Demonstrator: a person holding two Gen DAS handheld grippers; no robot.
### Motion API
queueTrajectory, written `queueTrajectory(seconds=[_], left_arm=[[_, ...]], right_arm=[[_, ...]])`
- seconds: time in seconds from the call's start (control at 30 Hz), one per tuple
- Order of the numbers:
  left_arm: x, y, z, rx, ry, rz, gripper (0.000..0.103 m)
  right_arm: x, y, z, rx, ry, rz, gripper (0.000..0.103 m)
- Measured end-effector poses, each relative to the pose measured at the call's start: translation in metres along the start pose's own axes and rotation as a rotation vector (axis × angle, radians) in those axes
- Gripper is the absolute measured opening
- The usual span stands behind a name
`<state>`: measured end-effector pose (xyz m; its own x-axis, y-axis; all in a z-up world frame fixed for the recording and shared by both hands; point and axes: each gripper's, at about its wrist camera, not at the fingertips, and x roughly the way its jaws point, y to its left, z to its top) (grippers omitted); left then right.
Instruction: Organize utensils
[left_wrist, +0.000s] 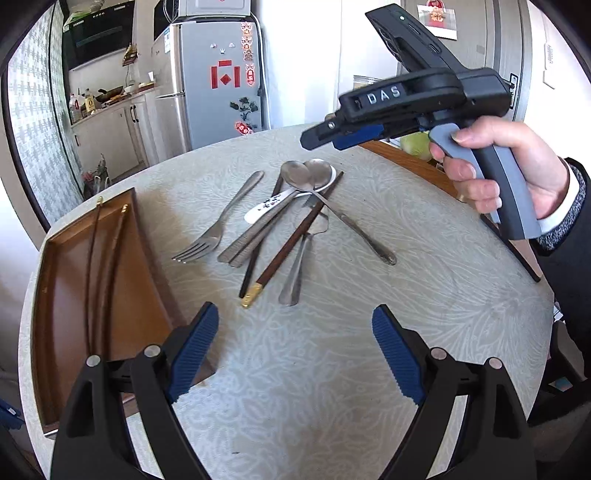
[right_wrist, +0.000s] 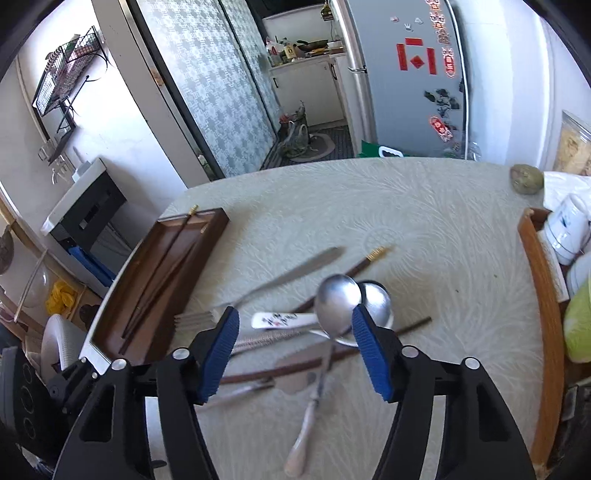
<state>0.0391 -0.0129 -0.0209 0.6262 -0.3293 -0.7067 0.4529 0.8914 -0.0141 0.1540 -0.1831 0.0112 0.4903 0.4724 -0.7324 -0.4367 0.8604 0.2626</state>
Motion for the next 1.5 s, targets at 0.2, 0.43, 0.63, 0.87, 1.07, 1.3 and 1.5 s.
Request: queueTrajectory(seconds=[0.2,0.43,0.63,0.87,1.07,1.3,1.5], left_arm=[[0.018,0.004,0.01,-0.082,0.017,-0.005,0.068],[0.036,-0.015,0.016,-0.054,0.057,-0.045,0.059],[0.042,-0.035,0.026,-0.056,0.045,-0.147,0.059],[0.068,-0.054,0.042,-0.08,0.074,-0.186,0.059],[0.082,-0.056,0.039,-0.092,0.106,-0.176,0.06],[0.084,-0.057,0.039,-0.098,0.101,-0.168,0.06],[0.081,-0.059,0.038,-0.102,0.104,-0.127,0.052]], right_arm=[[0.001,-0.037,-0.004,0.076,-0.018,0.013,0.037],[0.036,-0.06,0.008,0.176,0.045,0.139,0.035],[0.052,-0.05,0.016,0.116,0.066,0.112,0.035],[0.062,-0.041,0.021,0.072,0.089,0.137,0.035],[0.069,-0.038,0.019,0.043,0.092,0.138,0.015],[0.05,-0.044,0.016,0.12,0.051,0.152,0.002],[0.03,-0.043,0.01,0.164,0.04,0.171,0.001]])
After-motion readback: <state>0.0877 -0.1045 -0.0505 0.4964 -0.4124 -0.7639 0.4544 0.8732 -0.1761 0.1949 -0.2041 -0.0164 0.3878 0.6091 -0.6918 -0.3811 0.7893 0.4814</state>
